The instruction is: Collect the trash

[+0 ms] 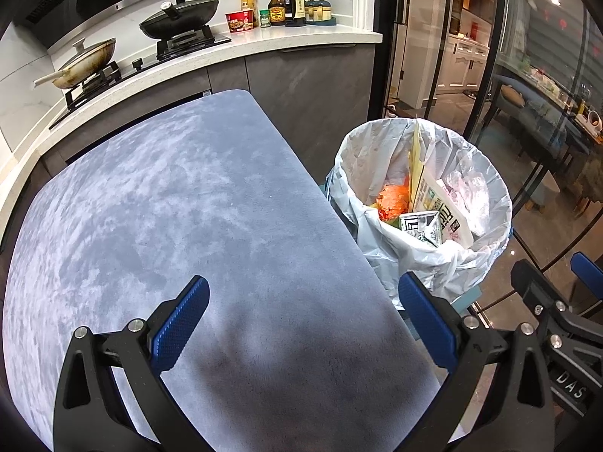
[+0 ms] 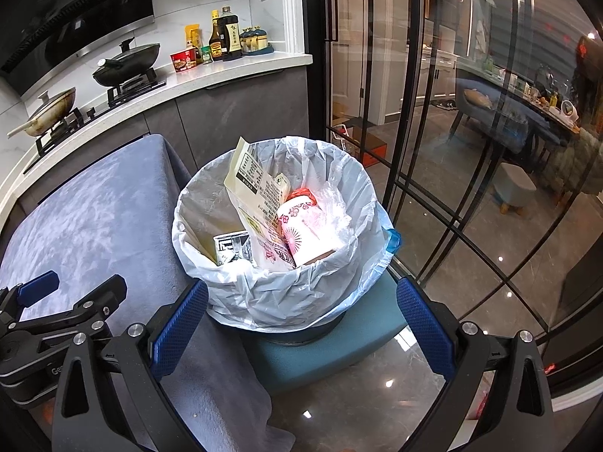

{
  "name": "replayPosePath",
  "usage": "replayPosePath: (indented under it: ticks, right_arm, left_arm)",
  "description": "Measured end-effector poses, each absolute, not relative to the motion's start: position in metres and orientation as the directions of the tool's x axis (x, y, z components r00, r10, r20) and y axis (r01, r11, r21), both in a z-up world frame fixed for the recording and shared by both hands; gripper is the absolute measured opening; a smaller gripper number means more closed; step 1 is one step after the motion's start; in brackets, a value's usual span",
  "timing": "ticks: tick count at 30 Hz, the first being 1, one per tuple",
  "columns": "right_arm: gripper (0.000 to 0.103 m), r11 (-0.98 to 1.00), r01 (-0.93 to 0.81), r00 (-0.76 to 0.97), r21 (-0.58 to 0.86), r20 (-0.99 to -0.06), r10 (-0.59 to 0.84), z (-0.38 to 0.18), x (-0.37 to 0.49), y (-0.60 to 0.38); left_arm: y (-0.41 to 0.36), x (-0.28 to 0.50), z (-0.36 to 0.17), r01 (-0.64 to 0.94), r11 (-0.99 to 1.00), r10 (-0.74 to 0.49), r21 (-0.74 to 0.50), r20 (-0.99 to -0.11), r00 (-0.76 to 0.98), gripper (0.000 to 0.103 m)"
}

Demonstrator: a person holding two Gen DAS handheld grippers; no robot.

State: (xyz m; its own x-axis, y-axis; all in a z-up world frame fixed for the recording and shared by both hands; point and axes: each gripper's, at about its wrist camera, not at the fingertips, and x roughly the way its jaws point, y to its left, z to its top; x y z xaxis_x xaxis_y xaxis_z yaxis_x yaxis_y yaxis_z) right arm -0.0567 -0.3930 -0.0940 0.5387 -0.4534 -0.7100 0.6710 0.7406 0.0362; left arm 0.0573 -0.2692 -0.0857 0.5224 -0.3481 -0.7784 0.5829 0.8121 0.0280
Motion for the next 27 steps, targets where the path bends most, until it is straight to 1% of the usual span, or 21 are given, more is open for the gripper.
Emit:
replayPosePath:
  ticks: [27]
  right_arm:
    - [0.097,0.753,0.657,0.551,0.035,-0.704,-0.448,-0.0882,-0.0543,-0.3861]
  left_arm:
    - [-0.2618,0.0561,-0.0800,0.566,0.824,-0.344,0.022,-0.774,0.531,0.096]
